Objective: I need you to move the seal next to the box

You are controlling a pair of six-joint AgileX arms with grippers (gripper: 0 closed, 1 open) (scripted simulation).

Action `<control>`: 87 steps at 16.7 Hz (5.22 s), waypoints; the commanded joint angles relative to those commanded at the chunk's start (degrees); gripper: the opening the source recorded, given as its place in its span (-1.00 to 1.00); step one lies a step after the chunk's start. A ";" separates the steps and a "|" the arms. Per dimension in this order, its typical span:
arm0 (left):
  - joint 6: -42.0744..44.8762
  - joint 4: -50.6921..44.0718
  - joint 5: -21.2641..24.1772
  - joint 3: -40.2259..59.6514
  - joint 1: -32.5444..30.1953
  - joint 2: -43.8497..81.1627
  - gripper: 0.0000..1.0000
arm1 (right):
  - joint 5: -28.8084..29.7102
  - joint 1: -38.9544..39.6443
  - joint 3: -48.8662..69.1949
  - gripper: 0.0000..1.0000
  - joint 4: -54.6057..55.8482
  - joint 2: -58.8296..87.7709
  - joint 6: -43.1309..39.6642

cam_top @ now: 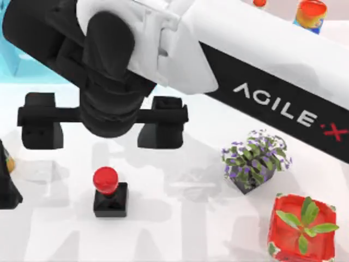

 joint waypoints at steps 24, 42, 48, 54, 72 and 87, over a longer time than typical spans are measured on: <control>0.00 0.00 0.00 0.00 0.00 0.00 1.00 | 8.81 2.02 8.16 1.00 -1.45 18.68 9.25; 0.00 0.00 0.00 0.00 0.00 0.00 1.00 | 8.55 0.13 -6.64 0.10 14.04 18.86 7.32; 0.00 0.00 0.00 0.00 0.00 0.00 1.00 | 8.55 0.13 -6.64 -0.81 14.04 18.86 7.32; 0.00 0.00 0.00 0.00 0.00 0.00 1.00 | 8.55 0.13 -6.64 -1.00 14.04 18.86 7.32; 0.00 0.00 0.00 0.00 0.00 0.00 1.00 | 8.54 0.25 5.75 -1.00 2.29 19.33 7.38; 0.00 0.00 0.00 0.00 0.00 0.00 1.00 | 1.70 -30.00 -47.05 -1.00 3.34 -38.34 -22.85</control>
